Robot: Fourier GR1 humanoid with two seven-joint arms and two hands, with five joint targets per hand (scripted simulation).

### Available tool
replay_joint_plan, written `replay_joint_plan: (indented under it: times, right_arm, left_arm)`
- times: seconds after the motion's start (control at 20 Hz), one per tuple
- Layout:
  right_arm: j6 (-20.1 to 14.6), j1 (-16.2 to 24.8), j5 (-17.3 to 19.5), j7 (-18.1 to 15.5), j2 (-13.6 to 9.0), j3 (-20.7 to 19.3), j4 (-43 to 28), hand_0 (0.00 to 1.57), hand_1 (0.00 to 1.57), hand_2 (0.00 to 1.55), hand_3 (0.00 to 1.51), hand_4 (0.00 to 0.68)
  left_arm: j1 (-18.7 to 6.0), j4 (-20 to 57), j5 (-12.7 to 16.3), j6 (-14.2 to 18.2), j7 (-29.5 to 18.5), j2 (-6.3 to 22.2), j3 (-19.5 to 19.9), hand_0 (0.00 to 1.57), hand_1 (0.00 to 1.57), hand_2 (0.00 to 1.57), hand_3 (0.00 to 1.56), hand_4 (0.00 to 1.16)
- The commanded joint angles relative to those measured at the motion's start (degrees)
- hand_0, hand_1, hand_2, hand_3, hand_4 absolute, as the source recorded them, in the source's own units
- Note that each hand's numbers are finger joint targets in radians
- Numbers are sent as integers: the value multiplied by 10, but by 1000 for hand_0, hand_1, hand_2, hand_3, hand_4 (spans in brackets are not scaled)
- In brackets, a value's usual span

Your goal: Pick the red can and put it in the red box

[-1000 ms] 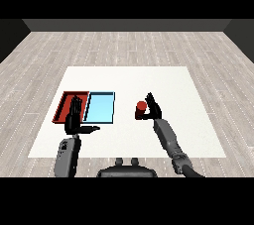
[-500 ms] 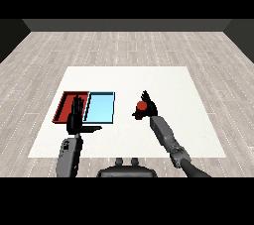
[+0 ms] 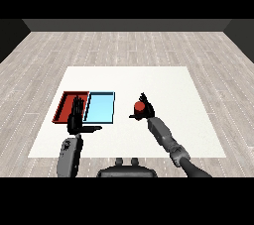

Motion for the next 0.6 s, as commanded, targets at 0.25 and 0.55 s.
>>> replay_joint_plan:
  times: [0.25,0.55]
  right_arm:
    - [-129,-25,-68,0,0,62,37,1462,1462,1459,1423,611]
    - [-139,-63,-74,-6,0,63,75,1474,1474,1450,1401,589]
  left_arm:
    - [9,-6,-17,13,-4,-10,-16,0,0,0,0,0]
    - [-21,-5,-9,18,25,-8,-10,0,0,0,0,0]
